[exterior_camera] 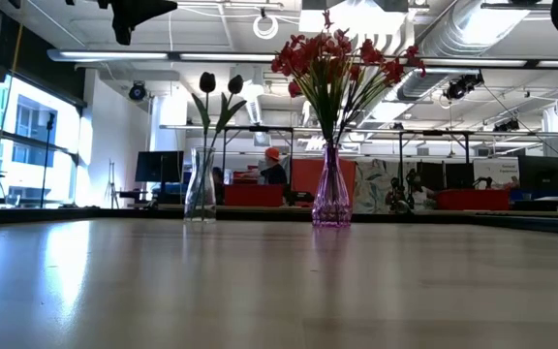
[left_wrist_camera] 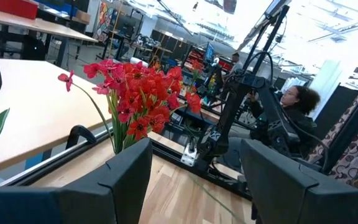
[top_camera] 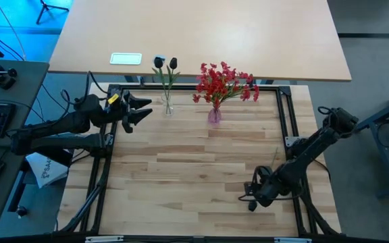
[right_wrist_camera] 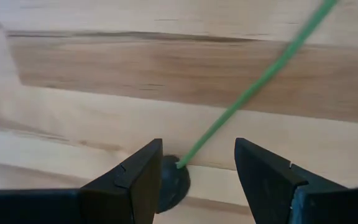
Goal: Sort flowers into vase by color
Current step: Put the black tulip into the transparent vase
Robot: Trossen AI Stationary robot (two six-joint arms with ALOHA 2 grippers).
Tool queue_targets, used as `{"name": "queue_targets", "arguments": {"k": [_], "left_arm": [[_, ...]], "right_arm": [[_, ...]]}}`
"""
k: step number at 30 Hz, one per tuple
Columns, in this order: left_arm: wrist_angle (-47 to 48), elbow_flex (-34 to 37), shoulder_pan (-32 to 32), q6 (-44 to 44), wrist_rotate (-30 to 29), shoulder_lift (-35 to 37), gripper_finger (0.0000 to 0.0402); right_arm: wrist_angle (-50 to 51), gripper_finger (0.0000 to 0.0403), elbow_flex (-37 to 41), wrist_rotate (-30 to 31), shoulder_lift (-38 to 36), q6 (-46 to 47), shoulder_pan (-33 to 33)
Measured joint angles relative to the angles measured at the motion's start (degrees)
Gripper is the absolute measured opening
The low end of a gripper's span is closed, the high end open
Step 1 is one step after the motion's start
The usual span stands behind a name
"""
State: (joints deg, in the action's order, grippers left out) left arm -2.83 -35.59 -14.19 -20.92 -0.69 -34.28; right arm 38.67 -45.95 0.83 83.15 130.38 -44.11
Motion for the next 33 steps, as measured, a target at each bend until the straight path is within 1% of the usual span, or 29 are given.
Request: {"name": "queue_targets", "arguments": {"k": [5,12,18,22,25,29,31,33], "left_arm": [[0.0,0.0,0.0,0.0,0.0,0.0,0.0232],[0.0,0.0,0.0,0.0,0.0,0.0,0.0232],[0.0,0.0,0.0,0.0,-1.5,0.0,0.0232],[0.0,0.0,0.0,0.0,-1.5,0.0,0.0232],[0.0,0.0,0.0,0.0,-1.5,0.0,0.0232],[0.0,0.0,0.0,0.0,-1.5,0.0,0.0232],[0.0,0.0,0.0,-0.1,-1.5,0.0,0.0232],[0.0,0.0,0.0,0.0,-1.5,0.0,0.0232]], "right_arm": [[2.3,0.0194,0.0,-4.0,0.0,0.2,0.3],[2.6,0.0194,0.0,-4.3,0.8,0.8,0.3],[0.8,0.0194,0.0,-4.9,3.6,0.7,0.7],[-1.6,0.0194,0.0,-4.8,5.4,0.3,1.0],[-1.4,0.0193,0.0,-4.5,6.9,0.3,1.0],[-1.0,0.0172,-0.1,-4.8,8.5,0.7,1.2],[-1.2,0.0148,-0.2,-5.5,9.1,0.4,1.4],[-1.6,0.0113,-0.3,-5.8,9.5,-0.4,1.5]]}}
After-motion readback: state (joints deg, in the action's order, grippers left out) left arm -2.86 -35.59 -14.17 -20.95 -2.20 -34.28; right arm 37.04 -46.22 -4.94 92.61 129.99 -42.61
